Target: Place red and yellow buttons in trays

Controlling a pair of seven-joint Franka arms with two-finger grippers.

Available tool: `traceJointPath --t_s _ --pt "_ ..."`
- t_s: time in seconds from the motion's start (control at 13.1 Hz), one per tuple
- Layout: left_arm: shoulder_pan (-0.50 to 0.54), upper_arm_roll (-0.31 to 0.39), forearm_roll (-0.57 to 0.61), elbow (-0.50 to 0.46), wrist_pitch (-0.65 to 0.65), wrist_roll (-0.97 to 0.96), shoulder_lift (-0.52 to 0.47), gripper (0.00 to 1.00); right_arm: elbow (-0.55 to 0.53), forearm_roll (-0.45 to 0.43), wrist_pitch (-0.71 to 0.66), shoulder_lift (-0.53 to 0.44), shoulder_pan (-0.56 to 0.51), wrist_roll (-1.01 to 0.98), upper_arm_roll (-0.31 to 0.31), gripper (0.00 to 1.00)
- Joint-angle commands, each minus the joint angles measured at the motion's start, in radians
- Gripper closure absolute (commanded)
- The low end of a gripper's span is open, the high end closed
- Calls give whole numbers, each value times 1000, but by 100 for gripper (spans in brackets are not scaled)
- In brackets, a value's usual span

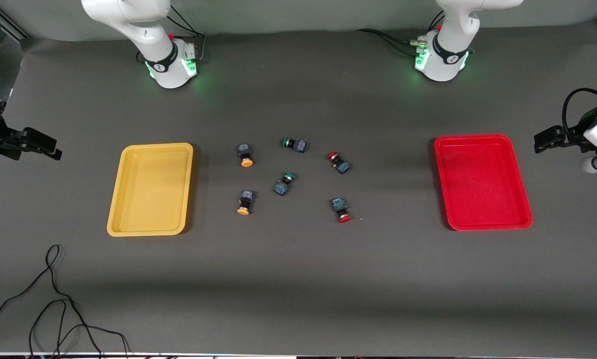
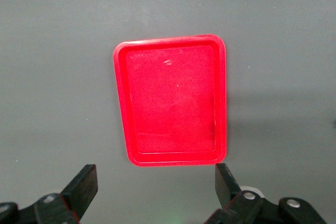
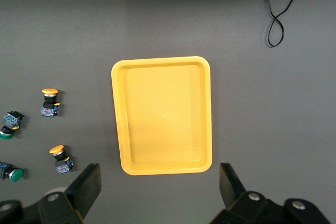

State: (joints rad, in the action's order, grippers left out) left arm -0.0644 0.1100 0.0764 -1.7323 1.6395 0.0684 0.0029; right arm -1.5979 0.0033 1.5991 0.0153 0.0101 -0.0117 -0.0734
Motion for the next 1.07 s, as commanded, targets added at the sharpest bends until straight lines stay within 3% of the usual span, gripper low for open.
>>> traceJointPath --t_s 0.0,0.61,0.99 --pt "-9 -4 -7 13 -26 18 0 0 -2 -2 -10 -8 -2 -5 7 0" --pt "-15 -6 -7 13 -32 18 0 0 -23 -5 -11 -12 22 -34 6 0" --pt "-17 -15 -6 14 -66 -7 5 0 -164 3 37 -90 125 76 6 0"
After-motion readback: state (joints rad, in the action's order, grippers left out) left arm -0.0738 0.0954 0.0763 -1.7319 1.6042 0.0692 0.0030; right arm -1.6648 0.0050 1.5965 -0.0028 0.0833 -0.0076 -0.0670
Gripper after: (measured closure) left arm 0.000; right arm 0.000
